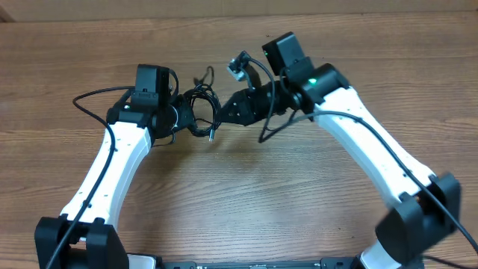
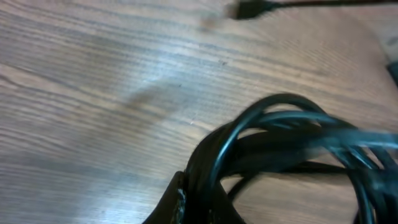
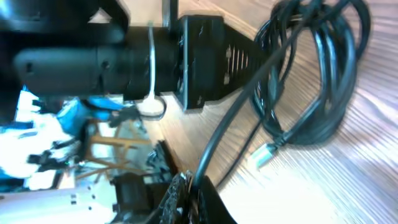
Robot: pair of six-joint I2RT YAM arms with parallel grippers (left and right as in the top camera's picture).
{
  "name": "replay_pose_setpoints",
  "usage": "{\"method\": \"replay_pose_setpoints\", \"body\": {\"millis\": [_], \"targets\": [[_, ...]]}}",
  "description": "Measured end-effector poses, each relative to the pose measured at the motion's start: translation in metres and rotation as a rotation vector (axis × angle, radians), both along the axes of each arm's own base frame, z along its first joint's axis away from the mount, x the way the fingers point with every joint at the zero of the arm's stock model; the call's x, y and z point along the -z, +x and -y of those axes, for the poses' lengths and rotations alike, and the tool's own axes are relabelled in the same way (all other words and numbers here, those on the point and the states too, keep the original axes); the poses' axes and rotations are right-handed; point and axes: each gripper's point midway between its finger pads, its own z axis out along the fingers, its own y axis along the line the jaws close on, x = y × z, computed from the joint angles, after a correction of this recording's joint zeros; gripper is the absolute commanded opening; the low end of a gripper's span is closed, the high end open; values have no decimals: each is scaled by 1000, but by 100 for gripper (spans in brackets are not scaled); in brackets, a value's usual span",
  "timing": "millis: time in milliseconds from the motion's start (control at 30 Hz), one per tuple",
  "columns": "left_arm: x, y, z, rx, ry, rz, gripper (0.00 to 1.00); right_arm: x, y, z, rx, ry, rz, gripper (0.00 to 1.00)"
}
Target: Untangle cables
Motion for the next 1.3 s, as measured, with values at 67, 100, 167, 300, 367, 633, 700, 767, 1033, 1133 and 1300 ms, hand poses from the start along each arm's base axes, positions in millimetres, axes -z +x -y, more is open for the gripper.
{"method": "replay_pose_setpoints", "body": {"millis": [67, 100, 167, 300, 367, 633, 700, 767, 1033, 1133, 1300], "targets": [[0, 3, -2, -24, 0, 8, 4, -2, -9, 8, 8, -34, -10, 4], [0, 5, -4, -42, -3, 11, 4, -2, -12, 12, 13, -53, -15, 4], [0, 7, -6, -79, -13, 7, 4, 3, -19, 21, 26, -107, -43, 4], [0, 10, -13, -142, -39, 4, 4, 18, -24, 35, 58, -210, -75, 4], [-2, 13, -13, -142, -54, 19, 4, 22, -18, 39, 80, -241, -50, 13], [-6, 11, 5, 114, -48, 64, 4, 18, 36, 42, 207, -277, 183, 45], [-4, 5, 8, 192, -34, 58, 4, 13, 53, 42, 245, -277, 258, 45], [-2, -1, 10, 252, -22, 48, 4, 5, 69, 42, 286, -274, 332, 44], [-2, -3, 14, 340, -3, 65, 4, 7, 80, 35, 325, -324, 417, 43], [-2, -3, 14, 348, 0, 68, 4, 16, 75, 15, 289, -326, 428, 37], [-2, -4, 15, 360, 5, 70, 4, 40, 68, -7, 250, -374, 438, 32]]}}
